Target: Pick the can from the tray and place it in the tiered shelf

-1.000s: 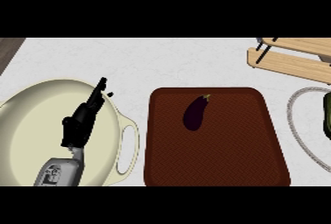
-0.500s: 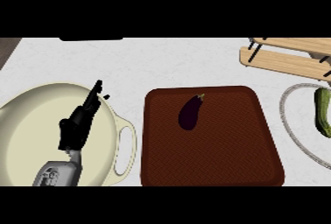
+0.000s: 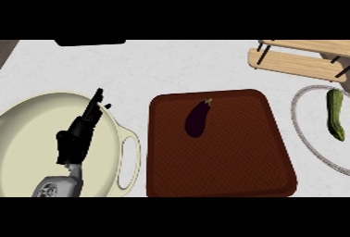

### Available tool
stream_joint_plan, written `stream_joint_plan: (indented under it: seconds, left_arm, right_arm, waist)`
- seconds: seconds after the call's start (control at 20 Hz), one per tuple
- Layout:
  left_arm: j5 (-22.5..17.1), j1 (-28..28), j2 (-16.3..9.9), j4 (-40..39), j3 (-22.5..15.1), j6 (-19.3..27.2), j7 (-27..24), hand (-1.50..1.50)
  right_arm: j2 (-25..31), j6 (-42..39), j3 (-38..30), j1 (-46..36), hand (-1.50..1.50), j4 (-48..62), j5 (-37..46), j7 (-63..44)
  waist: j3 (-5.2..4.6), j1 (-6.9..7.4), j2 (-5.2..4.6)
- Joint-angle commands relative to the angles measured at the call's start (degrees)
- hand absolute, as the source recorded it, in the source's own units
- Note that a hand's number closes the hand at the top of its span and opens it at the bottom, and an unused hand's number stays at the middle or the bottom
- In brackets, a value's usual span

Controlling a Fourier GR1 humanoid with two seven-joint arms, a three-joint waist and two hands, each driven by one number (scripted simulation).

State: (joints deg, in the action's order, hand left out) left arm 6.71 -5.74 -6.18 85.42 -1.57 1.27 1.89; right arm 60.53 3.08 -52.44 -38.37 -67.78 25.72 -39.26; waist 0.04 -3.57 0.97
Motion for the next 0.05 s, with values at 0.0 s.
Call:
stream_joint_plan:
  seconds: [0.0]
  left_arm:
    - [-0.1,-1.2,-0.8,0.0,1.0,-0.1,1.2,0.00]
  right_arm:
    - [1.5,-10.1,-10.1,10.0,-1.50,-8.0,-6.2,-1.2]
  waist:
    - [0.01,-0.28,-0.07]
